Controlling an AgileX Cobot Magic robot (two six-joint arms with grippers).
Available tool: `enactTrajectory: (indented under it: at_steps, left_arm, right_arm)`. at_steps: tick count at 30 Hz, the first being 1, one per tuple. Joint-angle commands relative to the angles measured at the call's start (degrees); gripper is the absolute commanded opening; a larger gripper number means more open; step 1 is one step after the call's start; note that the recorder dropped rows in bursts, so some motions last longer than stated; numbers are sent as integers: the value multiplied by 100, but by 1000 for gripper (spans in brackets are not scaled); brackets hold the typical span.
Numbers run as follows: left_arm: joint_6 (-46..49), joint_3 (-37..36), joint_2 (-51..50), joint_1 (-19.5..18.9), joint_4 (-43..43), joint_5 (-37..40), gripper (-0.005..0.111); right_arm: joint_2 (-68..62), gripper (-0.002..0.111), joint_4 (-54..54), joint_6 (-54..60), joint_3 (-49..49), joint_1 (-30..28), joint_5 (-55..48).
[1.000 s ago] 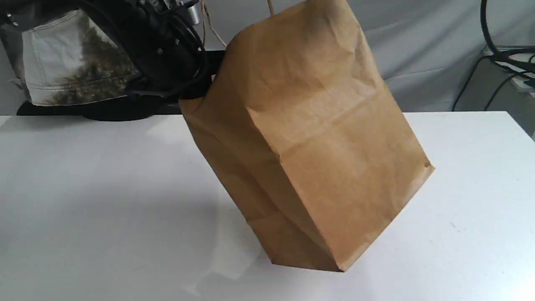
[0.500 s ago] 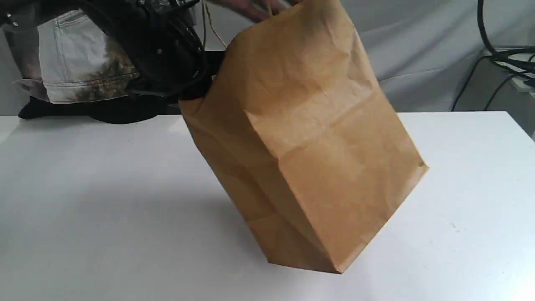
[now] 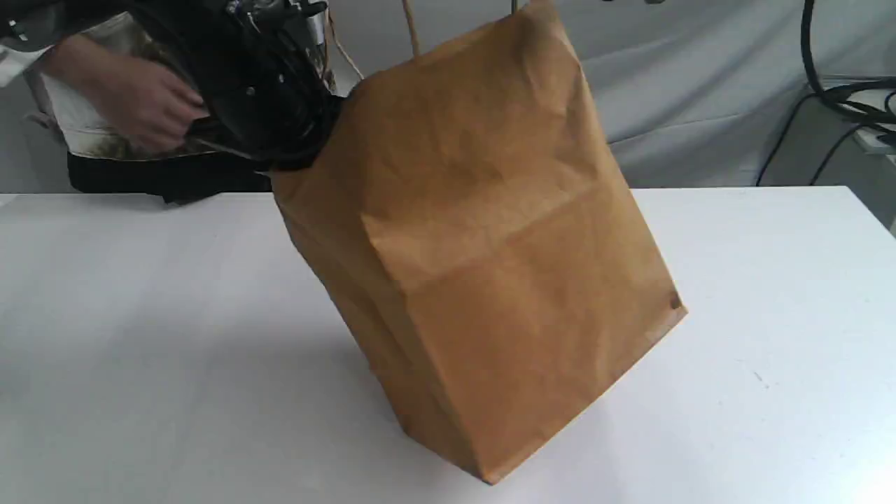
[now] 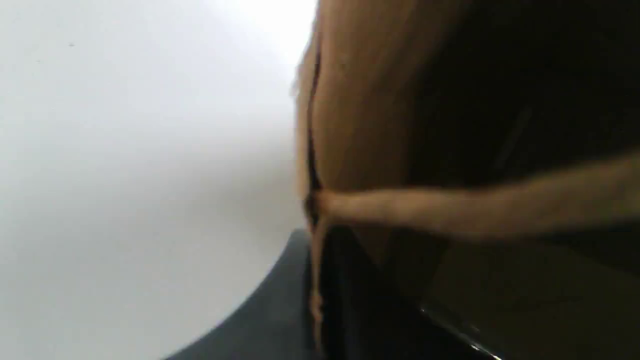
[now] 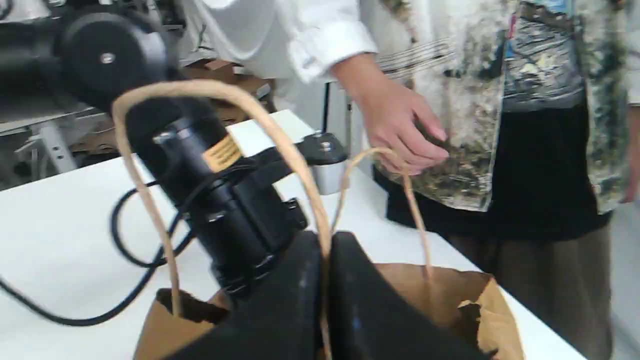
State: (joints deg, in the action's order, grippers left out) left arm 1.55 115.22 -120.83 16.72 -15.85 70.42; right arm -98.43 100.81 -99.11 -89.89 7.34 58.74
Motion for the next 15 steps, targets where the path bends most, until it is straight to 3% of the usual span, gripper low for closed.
enactTrajectory:
  at_steps: [1,7,15]
  left_arm:
    - [54,446,125,-93,210,-46,0]
    - [28,1278,135,-149,183,-46,0]
    - [28,1337,135,-128,-117,-46,0]
  right_arm:
    - [81,0,-86,43,315,10,237]
    - [505,0,-86,696,1337,10,-509]
    - [961,0,-86,921,2507,10,-1201]
